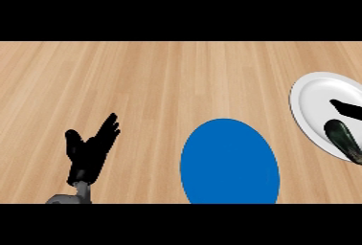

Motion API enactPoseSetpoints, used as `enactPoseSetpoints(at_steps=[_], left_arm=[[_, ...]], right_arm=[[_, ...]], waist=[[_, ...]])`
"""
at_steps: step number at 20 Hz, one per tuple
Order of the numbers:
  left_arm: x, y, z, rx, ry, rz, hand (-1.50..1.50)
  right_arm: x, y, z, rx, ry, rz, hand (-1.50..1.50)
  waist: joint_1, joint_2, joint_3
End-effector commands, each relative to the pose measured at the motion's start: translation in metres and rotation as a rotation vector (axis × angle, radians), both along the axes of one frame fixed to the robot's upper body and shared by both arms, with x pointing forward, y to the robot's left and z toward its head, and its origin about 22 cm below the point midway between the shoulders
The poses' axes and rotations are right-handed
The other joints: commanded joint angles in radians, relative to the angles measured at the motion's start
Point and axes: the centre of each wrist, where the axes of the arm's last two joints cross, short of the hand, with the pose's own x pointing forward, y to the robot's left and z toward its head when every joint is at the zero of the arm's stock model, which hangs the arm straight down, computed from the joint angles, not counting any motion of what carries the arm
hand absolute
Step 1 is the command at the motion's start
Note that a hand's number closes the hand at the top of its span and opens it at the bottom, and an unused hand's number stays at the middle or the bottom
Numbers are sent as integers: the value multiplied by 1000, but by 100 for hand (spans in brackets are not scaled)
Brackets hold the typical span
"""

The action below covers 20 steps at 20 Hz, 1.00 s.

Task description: Pick the eggplant from the plate and place it in the plate

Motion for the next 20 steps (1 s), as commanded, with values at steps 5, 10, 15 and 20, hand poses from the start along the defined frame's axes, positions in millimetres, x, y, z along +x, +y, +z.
enactPoseSetpoints(at_steps=[5, 10, 15, 20], left_arm=[[-7, -5, 1, -5, 4, 4, 0], [-4, 12, -14, 7, 17, 48, 0], [0, 0, -3, 0, 26, 45, 0], [-16, 19, -21, -2, 36, 47, 0]], right_arm=[[-13, -23, 0, 99, -328, -38, -150], [-45, -58, -5, 224, -367, 5, -150], [-78, -74, -18, 310, -367, 138, -150], [-123, -82, -40, 328, -296, 225, -150]], waist=[[-11, -4, -1], [-27, -8, -4], [-43, -17, -6], [-52, -20, -8]])
